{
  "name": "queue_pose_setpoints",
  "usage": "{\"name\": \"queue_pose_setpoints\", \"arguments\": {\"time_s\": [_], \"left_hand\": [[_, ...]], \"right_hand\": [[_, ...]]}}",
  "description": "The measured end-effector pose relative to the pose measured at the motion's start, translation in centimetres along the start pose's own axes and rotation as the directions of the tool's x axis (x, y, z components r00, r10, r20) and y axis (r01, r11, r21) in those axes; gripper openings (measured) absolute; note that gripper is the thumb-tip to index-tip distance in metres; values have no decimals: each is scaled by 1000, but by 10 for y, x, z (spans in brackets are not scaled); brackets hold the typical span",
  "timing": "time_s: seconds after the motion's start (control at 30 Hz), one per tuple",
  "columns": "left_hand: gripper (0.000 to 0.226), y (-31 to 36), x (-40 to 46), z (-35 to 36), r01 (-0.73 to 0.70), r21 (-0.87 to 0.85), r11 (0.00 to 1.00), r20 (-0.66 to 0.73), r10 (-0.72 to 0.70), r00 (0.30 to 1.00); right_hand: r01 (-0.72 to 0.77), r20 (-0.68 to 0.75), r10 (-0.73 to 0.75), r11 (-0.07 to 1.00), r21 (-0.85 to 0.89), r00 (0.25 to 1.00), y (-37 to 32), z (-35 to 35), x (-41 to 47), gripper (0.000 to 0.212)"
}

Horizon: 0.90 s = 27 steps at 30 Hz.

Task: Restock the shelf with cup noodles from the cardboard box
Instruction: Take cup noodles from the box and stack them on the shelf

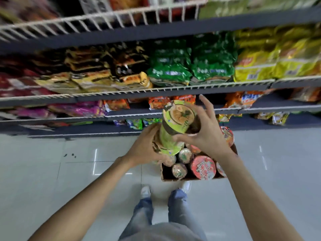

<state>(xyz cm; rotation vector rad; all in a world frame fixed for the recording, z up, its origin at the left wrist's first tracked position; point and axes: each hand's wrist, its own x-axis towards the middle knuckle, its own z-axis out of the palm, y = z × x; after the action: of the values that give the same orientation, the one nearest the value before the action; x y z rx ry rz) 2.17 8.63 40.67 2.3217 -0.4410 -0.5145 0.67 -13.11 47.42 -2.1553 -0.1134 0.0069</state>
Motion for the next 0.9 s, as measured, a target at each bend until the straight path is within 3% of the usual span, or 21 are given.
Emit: {"name": "queue_pose_setpoints", "arguments": {"time_s": [0.1, 0.17, 0.3, 0.63, 0.8, 0.9], "left_hand": [[103, -3, -31, -46, 7, -127, 992, -138, -25, 990], [104, -5, -54, -73, -14, -123, 992, -256, -18, 967], [100, -26, -99, -118, -40, -131, 991, -428, -20, 904], [99, -154, -235, -259, 50, -185, 981, -505, -139, 852], [105, -187, -298, -364, 18, -132, 991, -553, -89, 828], [92, -182, -315, -433, -54, -62, 997, -631, 2, 775]], "right_hand": [[-63, 96, 34, 946, 318, 995, -41, 6, 11, 106], [-99, 138, 44, 900, 424, 989, -67, 24, 14, 111], [-82, 162, 18, 914, 397, 987, -119, 90, 12, 110], [40, 62, -72, 909, 414, 995, -279, 286, 25, 103], [78, 27, -104, 873, 482, 994, -378, 350, 47, 112], [177, -40, -182, 850, 496, 983, -444, 361, 74, 97]]}}
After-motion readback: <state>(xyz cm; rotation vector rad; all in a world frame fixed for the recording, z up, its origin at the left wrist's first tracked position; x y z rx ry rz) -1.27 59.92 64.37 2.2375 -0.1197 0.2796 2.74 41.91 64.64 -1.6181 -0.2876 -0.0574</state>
